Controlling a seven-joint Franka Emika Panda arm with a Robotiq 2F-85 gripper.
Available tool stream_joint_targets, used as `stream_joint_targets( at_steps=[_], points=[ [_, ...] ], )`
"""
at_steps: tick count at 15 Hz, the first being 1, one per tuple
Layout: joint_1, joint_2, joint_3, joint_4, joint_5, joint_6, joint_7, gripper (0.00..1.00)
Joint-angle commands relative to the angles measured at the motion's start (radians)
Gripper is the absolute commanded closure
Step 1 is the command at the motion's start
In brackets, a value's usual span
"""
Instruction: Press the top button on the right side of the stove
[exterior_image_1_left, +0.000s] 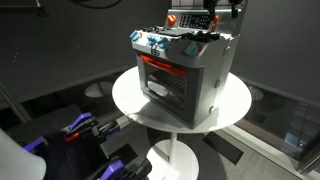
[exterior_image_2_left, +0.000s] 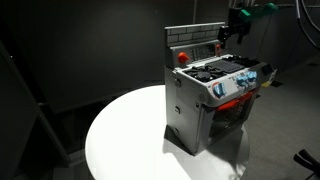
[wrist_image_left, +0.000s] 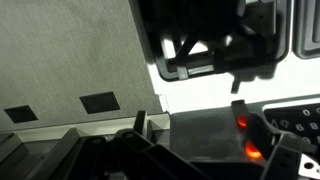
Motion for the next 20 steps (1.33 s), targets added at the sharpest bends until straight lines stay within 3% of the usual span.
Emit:
stream_joint_targets(
  at_steps=[1,12,20],
  points=[
    [0.013,0.038,-0.015,0.057,0.009,0.000,0.017,0.00],
    [0.029,0.085,-0.027,0.124,0.001,-0.005,0.028,0.00],
    [0.015,0.038,-0.017,0.075,0.029,-0.080,-0.038,0.00]
  ],
)
